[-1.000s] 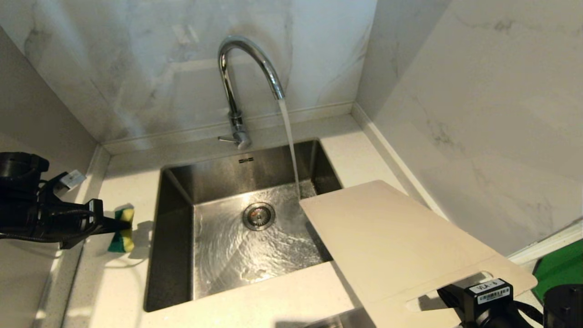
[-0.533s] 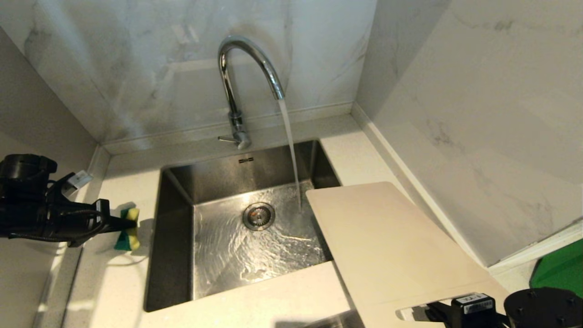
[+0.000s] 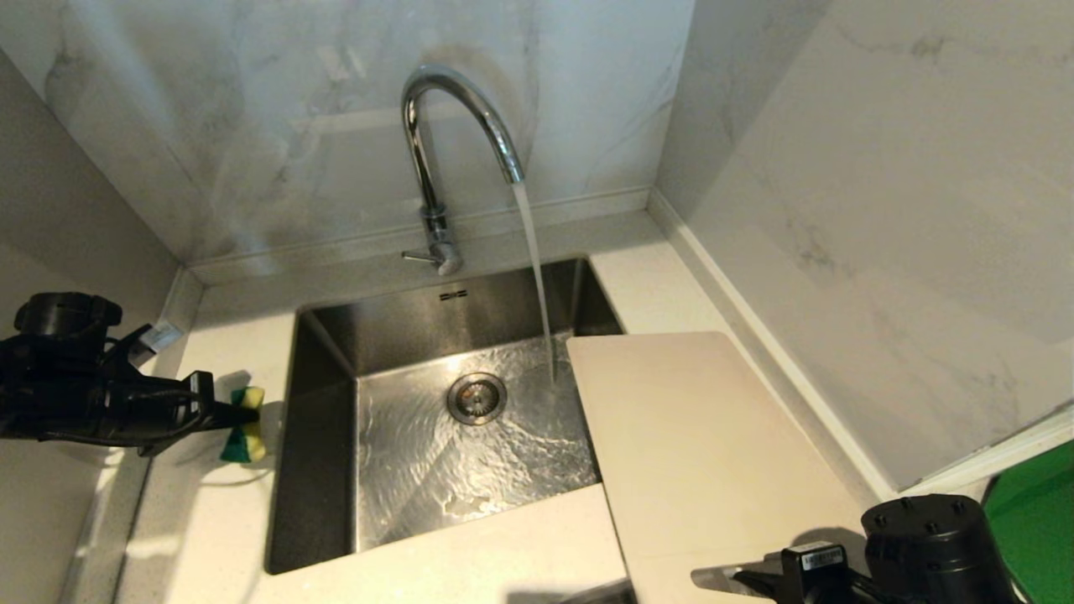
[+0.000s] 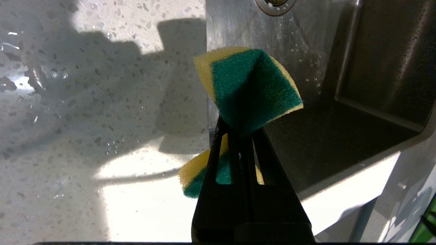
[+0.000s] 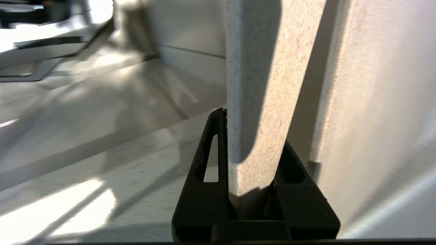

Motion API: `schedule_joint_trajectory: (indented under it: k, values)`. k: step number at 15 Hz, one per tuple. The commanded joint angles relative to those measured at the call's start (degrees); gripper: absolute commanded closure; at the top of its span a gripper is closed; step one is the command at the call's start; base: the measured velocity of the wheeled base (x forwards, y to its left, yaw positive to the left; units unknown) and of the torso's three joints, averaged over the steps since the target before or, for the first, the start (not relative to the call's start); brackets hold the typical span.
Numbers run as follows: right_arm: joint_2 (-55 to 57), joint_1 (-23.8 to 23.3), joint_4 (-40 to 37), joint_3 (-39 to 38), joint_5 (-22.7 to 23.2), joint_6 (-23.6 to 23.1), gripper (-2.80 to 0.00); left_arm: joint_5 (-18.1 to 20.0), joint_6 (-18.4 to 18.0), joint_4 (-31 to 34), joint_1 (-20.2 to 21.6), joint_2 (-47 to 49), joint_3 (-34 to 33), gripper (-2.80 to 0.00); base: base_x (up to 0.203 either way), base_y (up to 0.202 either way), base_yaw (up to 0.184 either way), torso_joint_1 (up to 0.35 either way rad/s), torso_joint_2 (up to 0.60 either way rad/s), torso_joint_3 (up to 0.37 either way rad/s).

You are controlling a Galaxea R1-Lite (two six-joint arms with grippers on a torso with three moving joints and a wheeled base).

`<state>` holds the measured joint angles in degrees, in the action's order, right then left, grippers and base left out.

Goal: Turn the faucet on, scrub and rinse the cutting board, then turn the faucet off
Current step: Put down the cutting board

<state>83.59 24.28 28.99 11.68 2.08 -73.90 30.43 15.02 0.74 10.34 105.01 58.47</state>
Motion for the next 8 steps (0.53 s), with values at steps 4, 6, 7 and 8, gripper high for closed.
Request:
schedule_joint_trajectory:
  k: [4,6,7,8]
  values:
    - [7.03,-0.9,0.01,-0.7,1.94,-0.37,0.0,0.25,0.36,0.05,-0.11,1.84,2.28,0.0,0.0,0.0,0.0,0.0,0.0,0.0]
    - [9.22,-0.98,0.08,-0.21,3.5,-0.37,0.0,0.25,2.06,0.05,-0.58,2.1,3.57,0.0,0.0,0.0,0.0,0.0,0.0,0.0]
    - [10.25,-0.99,0.1,0.37,3.74,-0.38,0.0,0.25,2.28,0.05,-0.66,2.3,4.21,0.0,0.0,0.0,0.0,0.0,0.0,0.0]
    - [11.19,-0.99,0.12,0.86,3.82,-0.43,0.0,0.25,2.34,0.05,-0.73,2.7,4.68,0.0,0.0,0.0,0.0,0.0,0.0,0.0]
